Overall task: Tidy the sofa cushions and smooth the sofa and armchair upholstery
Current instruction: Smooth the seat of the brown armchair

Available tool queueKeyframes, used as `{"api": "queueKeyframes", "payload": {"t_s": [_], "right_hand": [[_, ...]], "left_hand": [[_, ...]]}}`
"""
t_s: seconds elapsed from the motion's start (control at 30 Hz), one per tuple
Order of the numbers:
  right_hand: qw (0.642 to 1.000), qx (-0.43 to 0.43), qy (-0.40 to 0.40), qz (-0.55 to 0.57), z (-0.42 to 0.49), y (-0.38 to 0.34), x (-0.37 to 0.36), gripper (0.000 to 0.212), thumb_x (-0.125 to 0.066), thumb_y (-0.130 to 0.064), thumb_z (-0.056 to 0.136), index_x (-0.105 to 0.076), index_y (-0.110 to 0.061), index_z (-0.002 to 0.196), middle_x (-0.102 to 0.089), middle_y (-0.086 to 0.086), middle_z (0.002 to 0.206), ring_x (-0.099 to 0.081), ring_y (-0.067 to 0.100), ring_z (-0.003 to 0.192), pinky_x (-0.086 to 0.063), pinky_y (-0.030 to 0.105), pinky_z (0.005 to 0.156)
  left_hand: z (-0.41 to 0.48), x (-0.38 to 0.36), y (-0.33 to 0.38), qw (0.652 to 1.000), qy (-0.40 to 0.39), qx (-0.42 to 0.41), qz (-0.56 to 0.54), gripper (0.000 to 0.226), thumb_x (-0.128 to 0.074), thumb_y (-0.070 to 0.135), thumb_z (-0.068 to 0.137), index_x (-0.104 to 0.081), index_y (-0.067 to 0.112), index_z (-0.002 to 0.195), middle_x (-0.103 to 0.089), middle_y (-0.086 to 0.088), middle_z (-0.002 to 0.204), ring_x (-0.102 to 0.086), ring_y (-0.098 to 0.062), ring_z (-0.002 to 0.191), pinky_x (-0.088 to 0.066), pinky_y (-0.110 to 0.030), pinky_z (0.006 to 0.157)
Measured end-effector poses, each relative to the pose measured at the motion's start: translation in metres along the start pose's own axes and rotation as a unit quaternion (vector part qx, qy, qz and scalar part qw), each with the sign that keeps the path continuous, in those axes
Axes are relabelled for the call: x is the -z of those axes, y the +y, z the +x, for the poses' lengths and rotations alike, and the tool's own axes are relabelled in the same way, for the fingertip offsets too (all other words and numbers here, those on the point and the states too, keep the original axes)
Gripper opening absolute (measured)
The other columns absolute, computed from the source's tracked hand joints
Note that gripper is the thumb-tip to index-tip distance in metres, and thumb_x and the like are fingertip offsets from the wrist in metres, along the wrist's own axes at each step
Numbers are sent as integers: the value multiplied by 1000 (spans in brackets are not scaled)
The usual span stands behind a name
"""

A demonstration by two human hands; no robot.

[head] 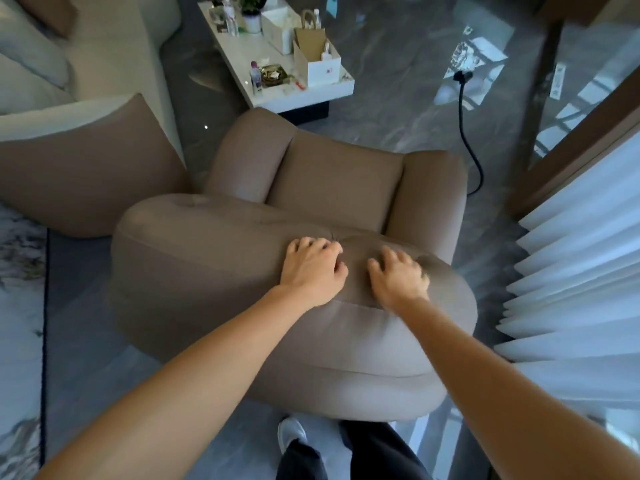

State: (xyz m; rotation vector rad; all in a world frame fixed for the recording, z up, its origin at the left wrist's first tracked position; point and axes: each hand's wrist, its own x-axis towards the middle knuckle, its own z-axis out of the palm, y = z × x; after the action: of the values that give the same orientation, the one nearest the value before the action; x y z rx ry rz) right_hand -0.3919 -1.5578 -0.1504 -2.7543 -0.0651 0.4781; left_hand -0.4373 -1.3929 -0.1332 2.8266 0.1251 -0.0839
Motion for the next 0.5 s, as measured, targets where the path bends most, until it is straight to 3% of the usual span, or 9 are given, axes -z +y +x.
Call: {"api": "queueKeyframes", "payload": {"t_s": [0.07,0.13,0.27,0.37,0.5], "right_hand": [[992,126,8,-19,-15,-18,-7,54,-28,-55,94,-41,-34,142,-40,3,153,-29,31,142,-19,58,114],[978,204,10,-48,-28,-22,-14,60,-15,-59,93,-33,-38,146,-33,-2,158,-19,28,147,-8,61,116],[974,213,45,-56,-18,-2,-4,63,-6,-62,94,-28,-40,148,-32,-2,159,-15,28,149,-4,55,121],[970,232,46,-57,-7,7,7,63,-8,-61,93,-31,-38,148,-34,0,158,-18,32,148,-6,57,119],[964,258,46,-51,6,28,20,63,-9,-59,93,-33,-37,147,-36,3,157,-20,34,147,-7,59,118]], "left_hand": [[3,13,-6,999,-19,-43,-14,33,-48,34,93,-59,24,122,-61,0,128,-50,-25,119,-34,-36,104],[5,27,-30,1000,-3,1,11,35,-46,39,95,-58,27,126,-59,1,134,-48,-24,124,-34,-35,105],[-8,31,-54,986,-15,129,106,56,-28,63,93,-43,38,141,-41,5,152,-30,-23,140,-20,-44,115],[-10,16,-18,977,24,151,150,72,-19,71,86,-46,33,140,-46,3,148,-34,-27,138,-23,-49,114],[-1,2,15,967,73,178,164,71,-21,72,85,-53,31,134,-53,3,142,-40,-26,133,-28,-51,111]]}}
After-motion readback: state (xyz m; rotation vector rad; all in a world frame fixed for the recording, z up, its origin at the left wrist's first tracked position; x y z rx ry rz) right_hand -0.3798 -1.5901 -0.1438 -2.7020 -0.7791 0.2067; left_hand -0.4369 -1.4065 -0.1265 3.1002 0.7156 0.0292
